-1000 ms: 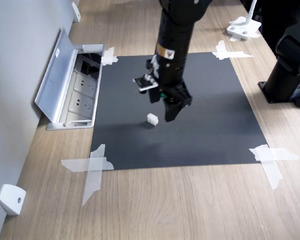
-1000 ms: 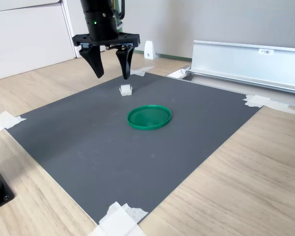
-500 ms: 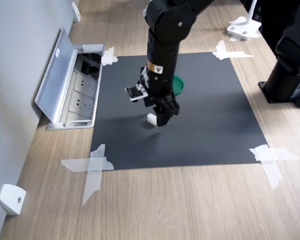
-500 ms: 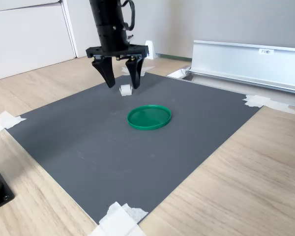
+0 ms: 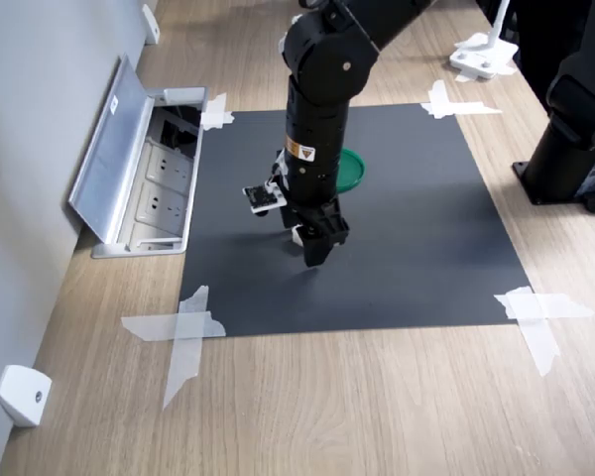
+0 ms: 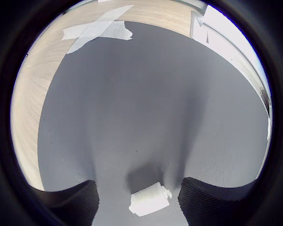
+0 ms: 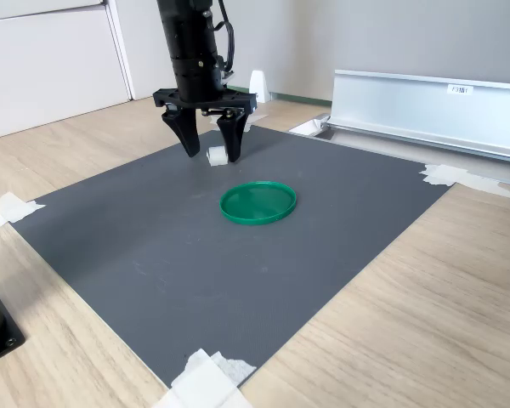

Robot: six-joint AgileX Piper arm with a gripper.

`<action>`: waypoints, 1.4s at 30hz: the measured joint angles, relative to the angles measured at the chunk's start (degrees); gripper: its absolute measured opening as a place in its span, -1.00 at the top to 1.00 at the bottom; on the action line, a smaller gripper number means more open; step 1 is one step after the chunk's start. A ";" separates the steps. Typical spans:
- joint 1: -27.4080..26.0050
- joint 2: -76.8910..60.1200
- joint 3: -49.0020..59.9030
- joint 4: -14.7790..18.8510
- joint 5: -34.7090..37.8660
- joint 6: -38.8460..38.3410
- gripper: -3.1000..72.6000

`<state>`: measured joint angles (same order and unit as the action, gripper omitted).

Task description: Grasp a white terminal and put it on the green lid.

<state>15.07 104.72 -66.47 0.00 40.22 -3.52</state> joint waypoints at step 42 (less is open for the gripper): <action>-9.66 -13.51 3.00 -1.75 9.67 -11.77 0.15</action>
<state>5.41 91.21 -63.47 -1.75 49.89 -15.29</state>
